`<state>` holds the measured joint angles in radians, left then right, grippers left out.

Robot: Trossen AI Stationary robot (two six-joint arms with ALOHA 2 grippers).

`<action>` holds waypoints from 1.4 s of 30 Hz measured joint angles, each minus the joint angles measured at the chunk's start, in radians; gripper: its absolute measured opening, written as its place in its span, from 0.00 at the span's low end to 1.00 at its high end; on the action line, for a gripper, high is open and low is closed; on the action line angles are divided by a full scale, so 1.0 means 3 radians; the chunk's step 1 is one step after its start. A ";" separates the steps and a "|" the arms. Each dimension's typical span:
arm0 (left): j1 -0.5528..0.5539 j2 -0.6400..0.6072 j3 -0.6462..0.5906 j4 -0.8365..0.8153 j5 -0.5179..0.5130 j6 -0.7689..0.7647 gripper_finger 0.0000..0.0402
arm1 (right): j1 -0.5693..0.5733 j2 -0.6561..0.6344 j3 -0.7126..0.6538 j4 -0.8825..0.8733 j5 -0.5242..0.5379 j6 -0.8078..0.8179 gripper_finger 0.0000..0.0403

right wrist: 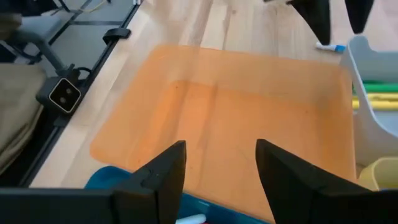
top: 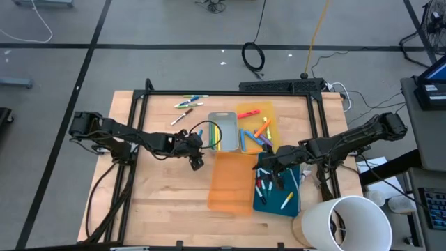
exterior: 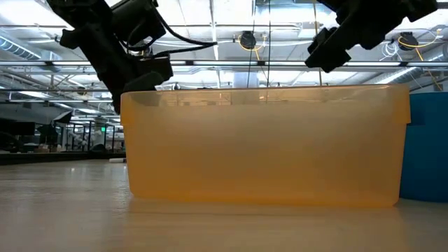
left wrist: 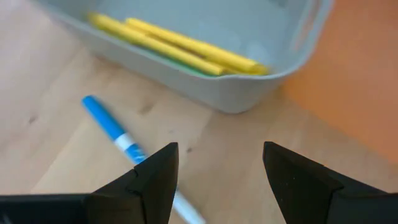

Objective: Pick & Place Markers
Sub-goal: Put the light blue marker pen into the orange bin

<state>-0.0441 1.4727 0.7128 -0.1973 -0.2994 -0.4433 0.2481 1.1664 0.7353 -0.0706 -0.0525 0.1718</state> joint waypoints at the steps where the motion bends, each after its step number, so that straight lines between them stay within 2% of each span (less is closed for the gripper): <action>1: 0.0004 0.0000 0.0000 -0.0038 -0.0055 -0.0051 0.60 | 0.0000 0.0000 0.0000 0.0011 0.0000 -0.0044 0.46; 7: 0.0112 0.0000 0.0000 -0.0269 -0.0181 -0.0397 0.60 | -0.0001 0.0001 -0.0001 0.0079 0.0013 -0.0260 0.44; 14: 0.0251 0.0002 -0.0088 -0.0298 -0.0263 -0.0709 0.60 | -0.0001 0.0003 -0.0184 0.0618 0.0011 -0.0376 0.44; 18: 0.0280 0.0140 -0.0163 -0.0265 -0.0248 -0.0719 0.60 | -0.0001 0.0004 -0.0308 0.0779 0.0011 -0.0379 0.43; 24: 0.0304 0.0534 -0.0148 0.0002 -0.0047 -0.0711 0.60 | -0.0011 0.0004 -0.0320 0.0820 0.0011 -0.0392 0.43; 29: 0.0322 0.0681 -0.0126 -0.0225 -0.0010 -0.0829 0.58 | -0.0043 0.0003 -0.0323 0.0847 0.0006 -0.0438 0.42; 33: 0.0328 0.0628 -0.0116 -0.0406 0.0060 -0.0887 0.43 | -0.0069 0.0003 -0.0323 0.0848 0.0009 -0.0441 0.42; 38: 0.0322 0.0487 -0.0143 -0.0503 0.0204 -0.0729 0.09 | -0.0106 0.0003 -0.0323 0.0848 0.0010 -0.0440 0.42; 39: 0.0322 0.0446 -0.0147 -0.0545 0.0220 -0.0684 0.06 | -0.0109 0.0003 -0.0323 0.0848 0.0010 -0.0440 0.42; 42: 0.0295 0.0219 -0.0174 -0.0817 0.0242 -0.0649 0.08 | -0.0109 0.0003 -0.0323 0.0848 0.0010 -0.0440 0.42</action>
<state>0.0445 1.5385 0.6605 -0.4424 -0.2268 -0.6380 0.2153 1.1671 0.6384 0.1837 -0.0493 0.0399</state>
